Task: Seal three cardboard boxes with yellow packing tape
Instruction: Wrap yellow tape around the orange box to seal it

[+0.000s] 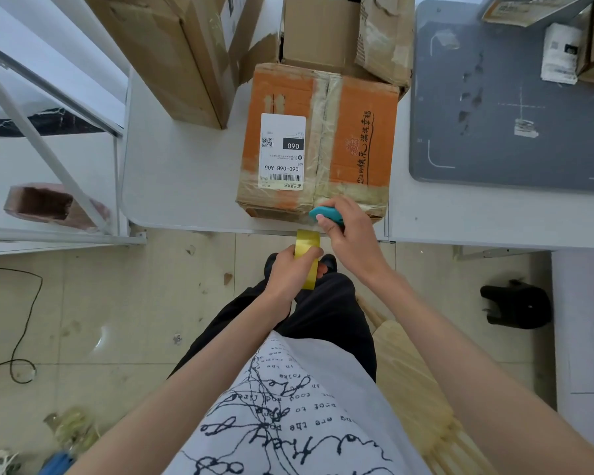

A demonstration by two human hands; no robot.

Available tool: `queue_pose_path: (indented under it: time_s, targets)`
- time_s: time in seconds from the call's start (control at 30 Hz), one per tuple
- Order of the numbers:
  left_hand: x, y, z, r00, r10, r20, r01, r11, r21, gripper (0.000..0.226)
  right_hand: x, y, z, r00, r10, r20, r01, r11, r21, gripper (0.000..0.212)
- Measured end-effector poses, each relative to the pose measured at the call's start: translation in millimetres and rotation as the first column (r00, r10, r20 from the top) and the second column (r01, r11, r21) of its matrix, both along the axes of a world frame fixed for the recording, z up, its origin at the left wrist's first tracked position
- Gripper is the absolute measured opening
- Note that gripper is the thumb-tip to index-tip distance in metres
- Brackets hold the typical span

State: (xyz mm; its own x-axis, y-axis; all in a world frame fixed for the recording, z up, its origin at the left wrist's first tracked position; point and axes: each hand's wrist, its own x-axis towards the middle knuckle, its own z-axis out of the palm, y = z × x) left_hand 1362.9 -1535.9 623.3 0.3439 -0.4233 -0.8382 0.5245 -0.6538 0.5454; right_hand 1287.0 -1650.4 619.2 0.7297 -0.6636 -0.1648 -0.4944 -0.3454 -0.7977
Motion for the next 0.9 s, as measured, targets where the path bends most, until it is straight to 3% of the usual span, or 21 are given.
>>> queue_pose_path:
  time_s: [0.17, 0.6, 0.9]
  targets:
    - [-1, 0, -2, 1.000, 0.003, -0.006, -0.003, 1.000, 0.005, 0.017, 1, -1, 3, 1.000, 0.005, -0.010, -0.004, 0.999, 0.046, 0.009]
    - [-1, 0, -1, 1.000, 0.012, 0.010, -0.012, 1.000, -0.009, 0.019, -5, 4, -3, 0.978, 0.179, -0.110, -0.204, 0.936, -0.288, 0.025]
    - [-4, -3, -2, 0.999, -0.003, -0.036, 0.003, 1.000, -0.011, 0.015, -25, 0, -8, 0.978, 0.169, -0.122, -0.199, 0.929, -0.312, 0.032]
